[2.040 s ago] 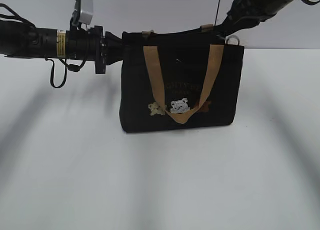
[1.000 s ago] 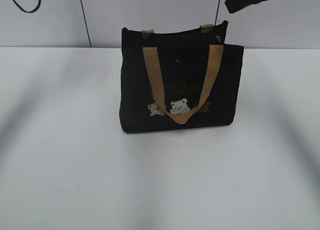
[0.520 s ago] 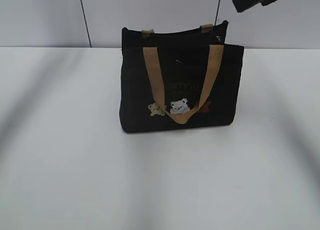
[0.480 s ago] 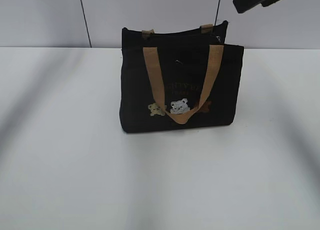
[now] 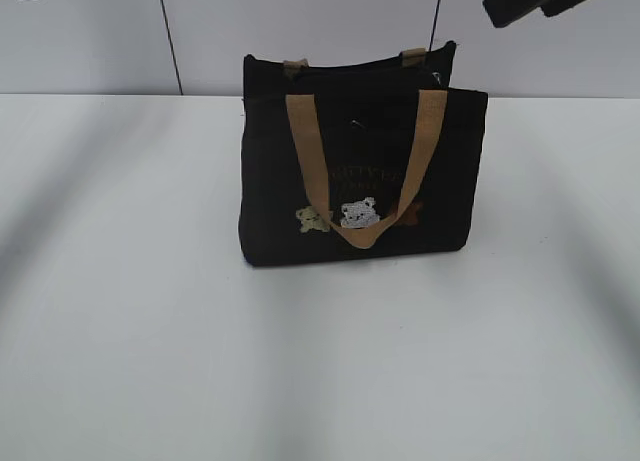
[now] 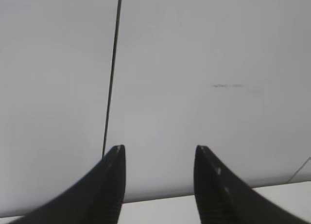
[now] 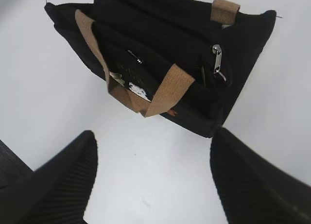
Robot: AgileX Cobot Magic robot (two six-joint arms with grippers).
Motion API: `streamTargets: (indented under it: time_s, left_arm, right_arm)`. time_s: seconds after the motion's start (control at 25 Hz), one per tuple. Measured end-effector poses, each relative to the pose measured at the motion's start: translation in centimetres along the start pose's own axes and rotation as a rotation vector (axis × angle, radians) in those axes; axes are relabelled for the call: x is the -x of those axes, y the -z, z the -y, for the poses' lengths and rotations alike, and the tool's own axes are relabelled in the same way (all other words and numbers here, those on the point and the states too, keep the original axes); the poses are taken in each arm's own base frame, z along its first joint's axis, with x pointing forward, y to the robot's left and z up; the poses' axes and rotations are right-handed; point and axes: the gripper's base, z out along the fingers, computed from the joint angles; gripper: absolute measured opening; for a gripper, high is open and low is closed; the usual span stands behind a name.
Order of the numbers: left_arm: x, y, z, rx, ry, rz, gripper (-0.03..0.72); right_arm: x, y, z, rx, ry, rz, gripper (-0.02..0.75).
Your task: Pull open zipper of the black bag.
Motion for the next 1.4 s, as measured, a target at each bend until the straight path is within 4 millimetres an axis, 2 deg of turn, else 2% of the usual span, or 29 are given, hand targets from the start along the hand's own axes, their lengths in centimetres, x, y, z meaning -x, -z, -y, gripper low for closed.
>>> streamTargets:
  time_s: [0.32,0.72,1.0,1.2,1.4]
  left_arm:
    - [0.1,0.1,-0.4,0.020,0.002,0.006,0.349]
    - [0.4,0.4,-3.0,0.288,0.005,0.074,0.350]
    - [-2.4,1.0,-5.1,0.502,-0.084,0.011,0.354]
    - [-4.6,1.2,-4.9,0.550,-0.057,-0.139,0.354]
    - [-6.4,2.2,-3.8,0.590,0.074,-0.415,0.354]
  right_arm:
    - [-0.2,0.1,-0.2,0.013,-0.001,-0.021,0.545]
    - [-0.4,0.1,-0.3,0.023,-0.001,-0.040,0.545]
    - [-0.4,0.1,-0.3,0.023,-0.002,-0.040,0.545]
    - [-0.4,0.1,-0.3,0.023,-0.002,-0.040,0.545]
    - [-0.4,0.1,-0.3,0.023,-0.007,-0.040,0.543]
